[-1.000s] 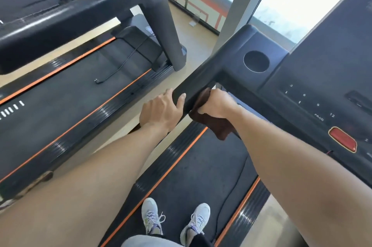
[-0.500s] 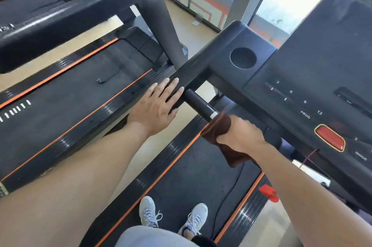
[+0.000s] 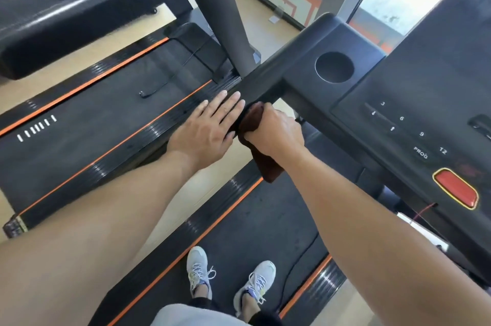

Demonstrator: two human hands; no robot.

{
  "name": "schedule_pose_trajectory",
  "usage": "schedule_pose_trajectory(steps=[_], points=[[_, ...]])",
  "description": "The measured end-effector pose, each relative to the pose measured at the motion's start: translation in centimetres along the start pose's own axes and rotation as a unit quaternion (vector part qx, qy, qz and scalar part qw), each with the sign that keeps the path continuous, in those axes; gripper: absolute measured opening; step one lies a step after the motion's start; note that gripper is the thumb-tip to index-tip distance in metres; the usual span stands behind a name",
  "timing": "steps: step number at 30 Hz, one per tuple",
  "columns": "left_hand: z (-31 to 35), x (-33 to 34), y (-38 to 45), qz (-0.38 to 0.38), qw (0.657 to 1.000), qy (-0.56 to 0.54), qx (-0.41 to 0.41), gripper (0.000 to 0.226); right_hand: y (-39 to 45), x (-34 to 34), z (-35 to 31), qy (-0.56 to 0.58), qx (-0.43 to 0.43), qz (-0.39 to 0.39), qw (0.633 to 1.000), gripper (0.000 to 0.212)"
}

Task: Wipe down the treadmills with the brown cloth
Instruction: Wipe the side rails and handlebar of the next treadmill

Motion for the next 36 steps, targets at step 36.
schedule_pose_trajectory(steps=[36], points=[[0.5,-1.7,-0.9,-0.011,0.998,-0.045,-0.044,0.080,-8.2,-0.4,7.2,-0.060,0.062,-0.033,0.996,0.039]])
Point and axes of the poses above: each hand's wrist, its own y-axis towards the middle knuckle, its own x-axis out of the palm, z = x × y, the point moved 2 cm from there along y, towards the middle knuckle, and after that the axes turned 9 degrees about -z, right-handed, at the moved point
